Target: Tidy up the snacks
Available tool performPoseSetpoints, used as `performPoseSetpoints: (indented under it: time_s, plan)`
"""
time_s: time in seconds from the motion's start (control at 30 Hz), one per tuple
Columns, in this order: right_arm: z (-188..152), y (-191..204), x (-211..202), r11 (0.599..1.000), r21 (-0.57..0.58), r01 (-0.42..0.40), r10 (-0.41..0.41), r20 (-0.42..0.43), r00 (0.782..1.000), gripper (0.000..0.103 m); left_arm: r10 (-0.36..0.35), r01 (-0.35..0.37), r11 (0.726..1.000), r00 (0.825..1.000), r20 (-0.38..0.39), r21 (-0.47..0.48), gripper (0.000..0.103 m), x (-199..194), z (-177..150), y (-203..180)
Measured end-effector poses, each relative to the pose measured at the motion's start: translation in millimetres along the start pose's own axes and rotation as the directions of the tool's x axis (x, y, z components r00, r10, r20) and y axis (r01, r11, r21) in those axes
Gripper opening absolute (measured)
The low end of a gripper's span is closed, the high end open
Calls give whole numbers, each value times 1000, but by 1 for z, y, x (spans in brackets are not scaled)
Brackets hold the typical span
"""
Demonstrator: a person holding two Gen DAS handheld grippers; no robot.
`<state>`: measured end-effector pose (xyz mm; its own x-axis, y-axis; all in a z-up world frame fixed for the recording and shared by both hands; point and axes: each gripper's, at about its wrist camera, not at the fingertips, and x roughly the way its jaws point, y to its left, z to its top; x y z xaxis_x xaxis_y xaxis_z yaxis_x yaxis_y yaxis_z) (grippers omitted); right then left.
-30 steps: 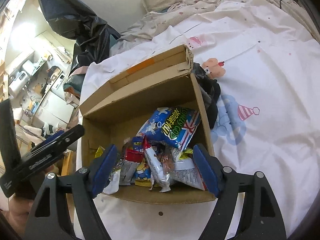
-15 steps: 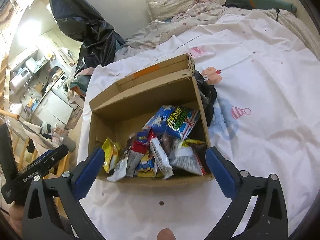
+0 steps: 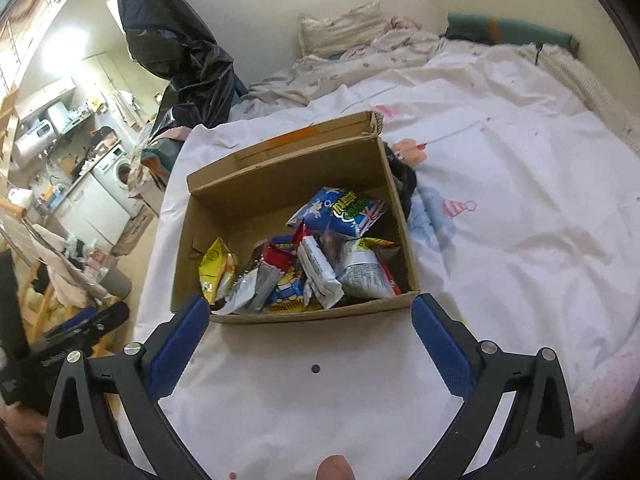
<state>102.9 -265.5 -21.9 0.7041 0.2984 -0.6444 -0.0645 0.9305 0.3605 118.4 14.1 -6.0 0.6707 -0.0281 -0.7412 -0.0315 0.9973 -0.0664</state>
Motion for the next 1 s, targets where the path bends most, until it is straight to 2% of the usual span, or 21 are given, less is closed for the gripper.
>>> performPoseSetpoints:
  time_s: [0.2, 0.4, 0.5, 1.0]
  plan:
    - [-7, 12, 0, 995, -64, 80, -75, 76, 994, 103, -8, 4, 999, 996, 93, 51, 103, -9, -3, -9]
    - [-10, 29, 16, 976, -153, 156, -141, 106, 984, 103, -18, 12, 997, 996, 85, 72, 103, 1, 1, -19]
    - [-9, 31, 21, 975, -158, 155, -140, 103, 985, 103, -32, 28, 998, 997, 69, 58, 103, 3, 0, -19]
    - [-12, 35, 21, 972, -175, 159, -142, 102, 985, 103, -20, 13, 997, 997, 78, 78, 103, 1, -1, -22]
